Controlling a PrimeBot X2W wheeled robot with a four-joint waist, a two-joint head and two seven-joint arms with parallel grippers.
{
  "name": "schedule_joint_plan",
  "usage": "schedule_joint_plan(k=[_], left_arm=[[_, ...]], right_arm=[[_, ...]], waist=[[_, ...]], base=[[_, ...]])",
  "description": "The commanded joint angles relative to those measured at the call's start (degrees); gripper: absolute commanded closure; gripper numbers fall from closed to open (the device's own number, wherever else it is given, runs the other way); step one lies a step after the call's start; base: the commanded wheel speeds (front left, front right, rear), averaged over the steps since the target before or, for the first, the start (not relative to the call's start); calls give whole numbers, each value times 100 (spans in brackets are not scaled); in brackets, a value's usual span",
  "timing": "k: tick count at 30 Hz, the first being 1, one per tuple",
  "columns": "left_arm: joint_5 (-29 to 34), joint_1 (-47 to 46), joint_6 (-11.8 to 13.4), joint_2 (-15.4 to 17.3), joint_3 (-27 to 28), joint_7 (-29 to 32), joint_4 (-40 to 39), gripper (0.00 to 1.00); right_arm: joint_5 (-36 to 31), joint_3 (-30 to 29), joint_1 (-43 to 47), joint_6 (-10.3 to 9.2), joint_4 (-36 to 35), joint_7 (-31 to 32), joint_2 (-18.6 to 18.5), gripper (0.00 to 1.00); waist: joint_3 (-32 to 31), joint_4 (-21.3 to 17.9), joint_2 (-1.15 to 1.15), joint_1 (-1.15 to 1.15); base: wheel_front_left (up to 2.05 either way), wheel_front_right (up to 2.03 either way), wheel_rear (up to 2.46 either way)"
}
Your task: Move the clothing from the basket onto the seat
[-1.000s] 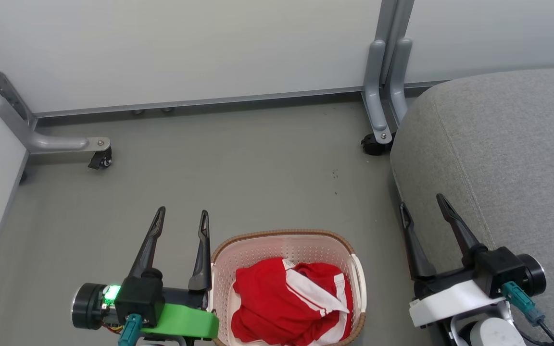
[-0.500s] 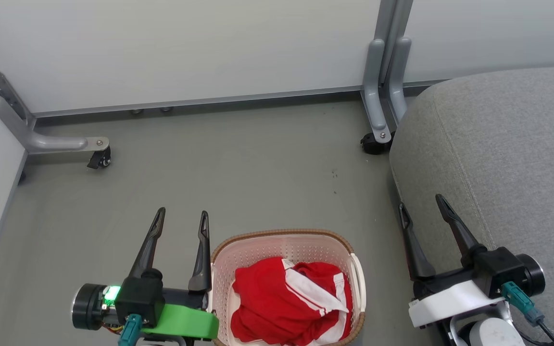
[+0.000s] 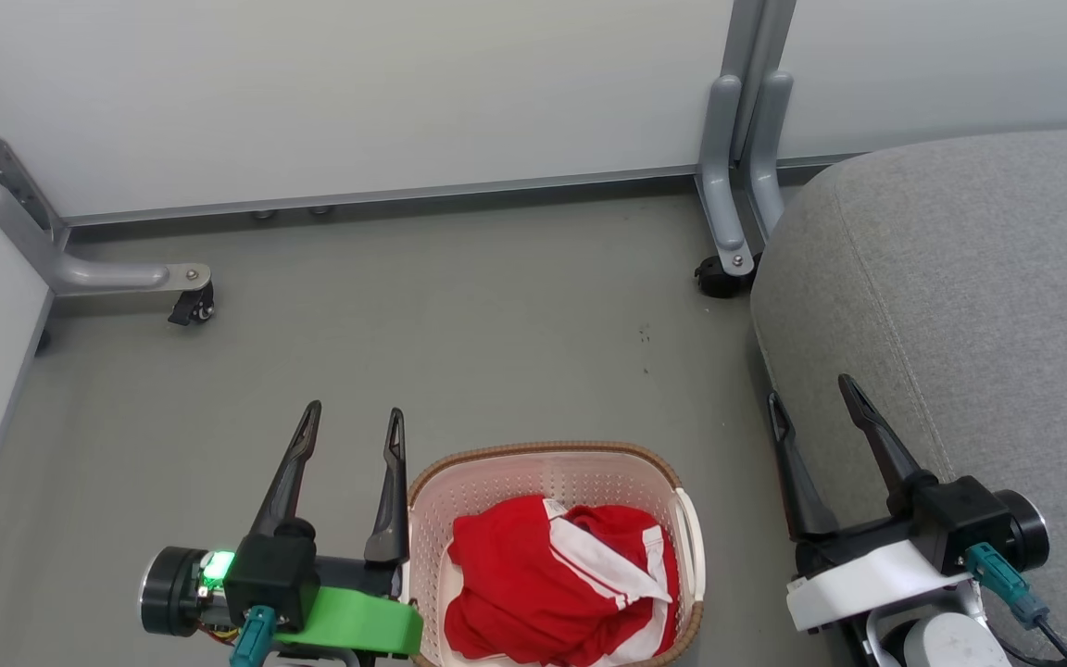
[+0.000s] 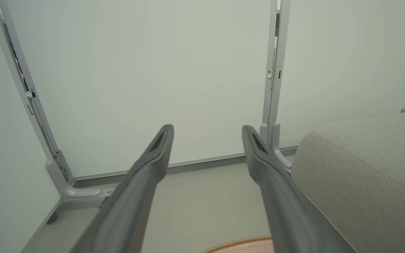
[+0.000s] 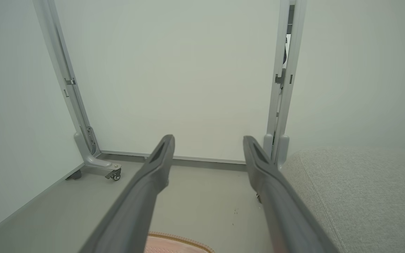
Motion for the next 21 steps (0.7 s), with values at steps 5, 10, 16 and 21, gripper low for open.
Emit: schedule_joint_plan(k=[5, 10, 16, 21], left_arm=[[30, 85, -27, 36, 20, -2, 9, 0], [47, 54, -33, 35, -2, -2, -4, 0], [76, -215, -40, 35, -53, -1, -43, 0], [138, -537, -86, 35, -143, 0, -12, 0]], right_arm=[[40, 13, 31, 0, 5, -20, -26, 0], [48, -16, -27, 0, -7, -20, -26, 0], [34, -98, -225, 0, -86, -19, -25, 0], [27, -227, -569, 0, -169, -19, -25, 0]], waist=[[24, -13, 0, 0], [113, -36, 0, 0], [571, -46, 0, 0], [1193, -63, 0, 0]], base=[[0, 0, 0], [0, 0, 0], [0, 0, 0], [0, 0, 0]])
